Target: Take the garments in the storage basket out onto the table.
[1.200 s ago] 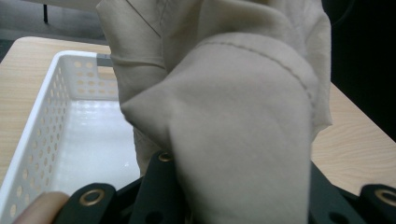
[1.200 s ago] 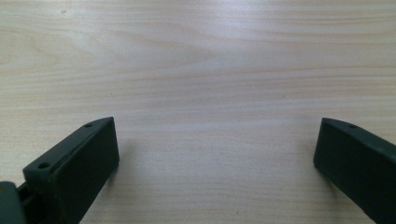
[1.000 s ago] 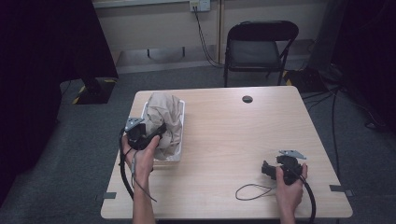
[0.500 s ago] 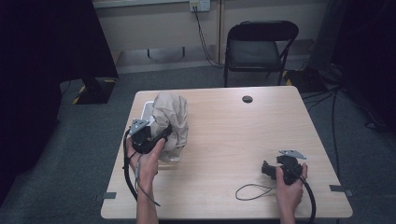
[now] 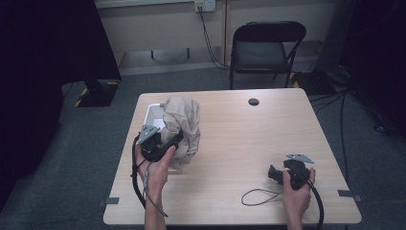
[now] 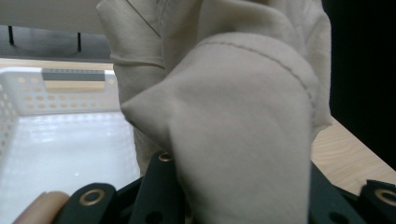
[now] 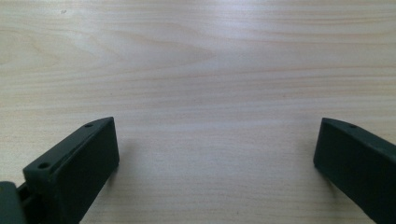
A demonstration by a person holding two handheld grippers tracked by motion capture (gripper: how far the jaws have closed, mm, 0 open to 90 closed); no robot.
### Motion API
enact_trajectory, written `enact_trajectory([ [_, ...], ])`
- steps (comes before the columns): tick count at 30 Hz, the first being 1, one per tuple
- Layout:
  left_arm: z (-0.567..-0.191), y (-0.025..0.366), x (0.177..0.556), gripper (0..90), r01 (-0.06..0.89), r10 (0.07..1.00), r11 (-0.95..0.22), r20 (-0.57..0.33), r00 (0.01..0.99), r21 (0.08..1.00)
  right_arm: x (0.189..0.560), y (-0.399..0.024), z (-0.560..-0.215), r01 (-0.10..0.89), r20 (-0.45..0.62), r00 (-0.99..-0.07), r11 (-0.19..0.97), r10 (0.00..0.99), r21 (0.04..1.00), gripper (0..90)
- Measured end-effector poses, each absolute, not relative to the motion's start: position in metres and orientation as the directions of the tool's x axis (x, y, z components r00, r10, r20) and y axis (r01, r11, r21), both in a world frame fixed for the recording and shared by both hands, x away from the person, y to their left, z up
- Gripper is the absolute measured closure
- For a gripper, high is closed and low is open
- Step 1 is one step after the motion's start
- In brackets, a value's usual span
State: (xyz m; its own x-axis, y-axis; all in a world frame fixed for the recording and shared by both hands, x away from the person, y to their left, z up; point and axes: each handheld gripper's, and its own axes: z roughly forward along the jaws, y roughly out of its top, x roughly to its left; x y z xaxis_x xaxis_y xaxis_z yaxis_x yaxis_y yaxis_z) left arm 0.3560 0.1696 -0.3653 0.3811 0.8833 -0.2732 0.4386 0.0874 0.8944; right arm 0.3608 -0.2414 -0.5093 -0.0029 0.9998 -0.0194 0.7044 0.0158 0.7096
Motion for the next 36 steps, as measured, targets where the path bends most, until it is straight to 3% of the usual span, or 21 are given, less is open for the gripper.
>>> enact_trajectory([
  [36,-0.359,0.096,0.377,73.3,0.427,0.823,-0.013,-0.232,0.518,0.904,0.361,-0.242,-0.509,0.705,-0.019,-0.003,0.016,1.0,0.709,0.0],
])
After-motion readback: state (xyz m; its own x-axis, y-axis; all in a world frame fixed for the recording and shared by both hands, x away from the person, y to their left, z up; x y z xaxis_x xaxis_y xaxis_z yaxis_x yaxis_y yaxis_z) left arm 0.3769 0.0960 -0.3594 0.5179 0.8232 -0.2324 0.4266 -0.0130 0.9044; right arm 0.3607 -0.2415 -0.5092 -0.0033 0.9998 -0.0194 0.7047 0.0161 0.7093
